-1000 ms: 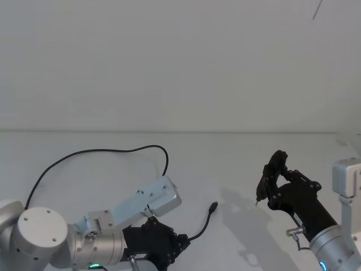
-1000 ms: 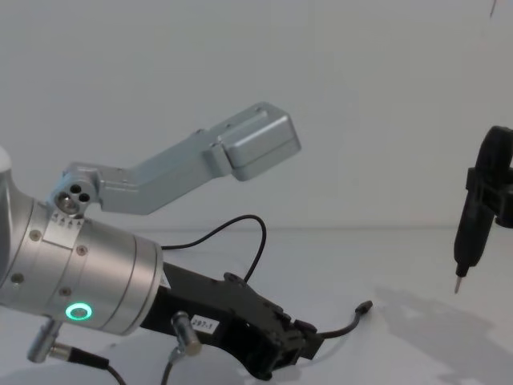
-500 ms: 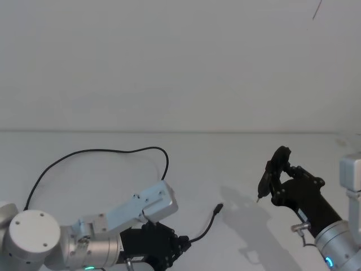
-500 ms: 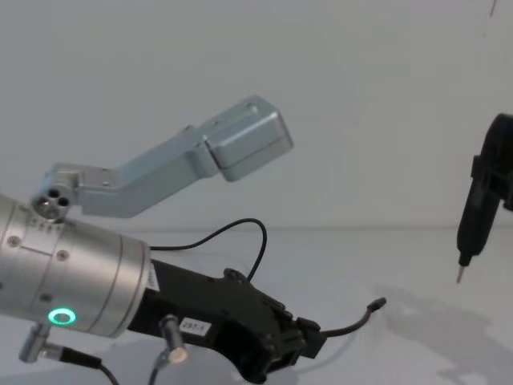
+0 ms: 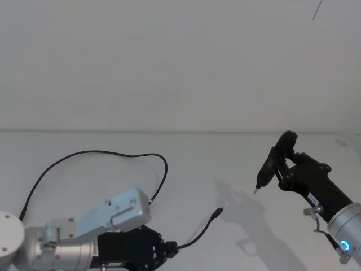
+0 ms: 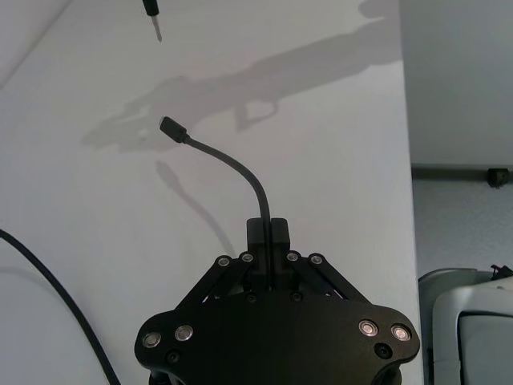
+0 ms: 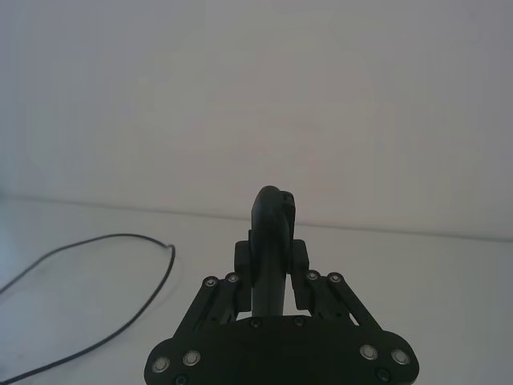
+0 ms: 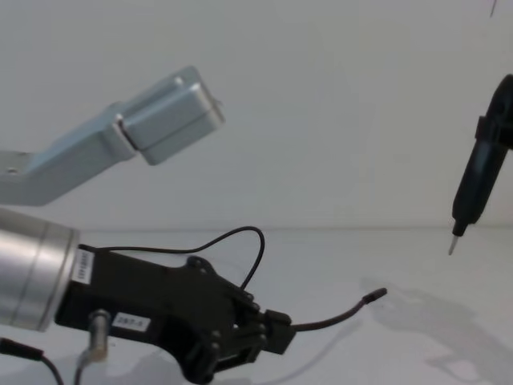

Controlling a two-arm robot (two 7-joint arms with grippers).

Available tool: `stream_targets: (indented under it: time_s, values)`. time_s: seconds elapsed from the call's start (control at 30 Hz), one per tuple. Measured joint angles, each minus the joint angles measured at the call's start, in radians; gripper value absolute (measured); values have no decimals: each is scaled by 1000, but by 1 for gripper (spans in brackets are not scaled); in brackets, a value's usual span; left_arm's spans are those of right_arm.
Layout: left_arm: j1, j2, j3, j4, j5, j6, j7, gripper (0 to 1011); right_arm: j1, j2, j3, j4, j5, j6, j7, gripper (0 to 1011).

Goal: Pick up the data cable with the one hand.

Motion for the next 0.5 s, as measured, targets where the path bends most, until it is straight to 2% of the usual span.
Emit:
stream_targets:
  time_s: [0.2,0.5]
  values:
    - [9,34,-10,-15,-11,-25,-11,43,14,6,20,-18,64,67,19,279]
    - [4,48,-8,-18,-13,-53,-25,43,29,16,33,-26,136,135,50,279]
